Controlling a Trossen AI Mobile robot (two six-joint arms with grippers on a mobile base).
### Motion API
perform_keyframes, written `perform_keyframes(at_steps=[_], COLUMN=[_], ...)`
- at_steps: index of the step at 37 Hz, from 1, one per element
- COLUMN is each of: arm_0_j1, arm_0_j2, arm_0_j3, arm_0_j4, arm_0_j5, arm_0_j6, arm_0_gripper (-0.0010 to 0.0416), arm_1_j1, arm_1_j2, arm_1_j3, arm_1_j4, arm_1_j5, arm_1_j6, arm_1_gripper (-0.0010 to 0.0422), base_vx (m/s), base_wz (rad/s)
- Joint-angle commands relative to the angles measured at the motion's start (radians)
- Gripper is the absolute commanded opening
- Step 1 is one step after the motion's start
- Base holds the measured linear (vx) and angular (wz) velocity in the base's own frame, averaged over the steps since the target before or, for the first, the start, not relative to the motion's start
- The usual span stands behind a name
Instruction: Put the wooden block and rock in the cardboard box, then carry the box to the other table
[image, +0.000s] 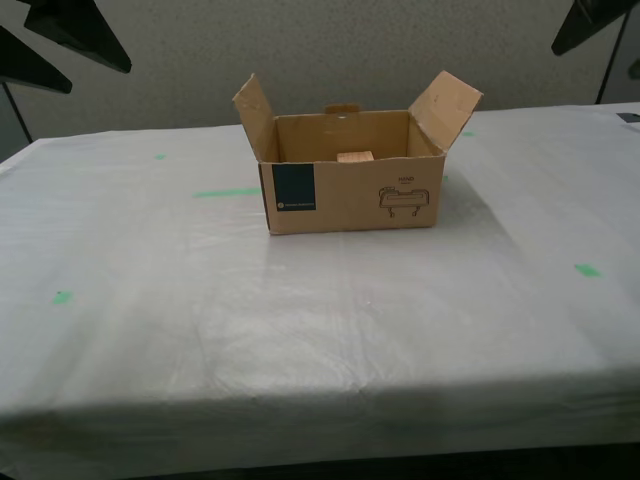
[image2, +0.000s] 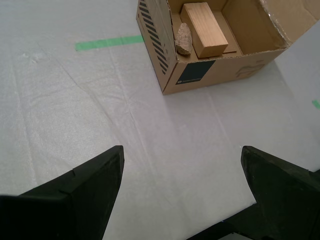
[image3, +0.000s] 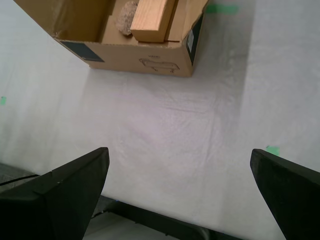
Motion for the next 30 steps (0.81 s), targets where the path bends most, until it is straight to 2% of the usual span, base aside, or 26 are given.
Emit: perform_keyframes(at_steps=[1,30], arm_0_j1=[0.000,0.000], arm_0_j2=[0.000,0.000], arm_0_j3=[-0.016,0.019], arm_0_j4=[0.006,0.003], arm_0_j5=[0.001,0.001], arm_0_j6=[0.004,0.004], arm_0_gripper=[0.0393,0.0394], arm_1_j1=[0.000,0.001], arm_1_j2=[0.000,0.000], arm_1_j3=[-0.010,-0.011], arm_1_j4=[0.005,0.003], arm_1_j5=[0.003,0.003], arm_1_j6=[0.001,-0.004], arm_1_gripper=[0.0318,0.0318], base_vx=[0.000,0.000], base_wz=[0.000,0.000])
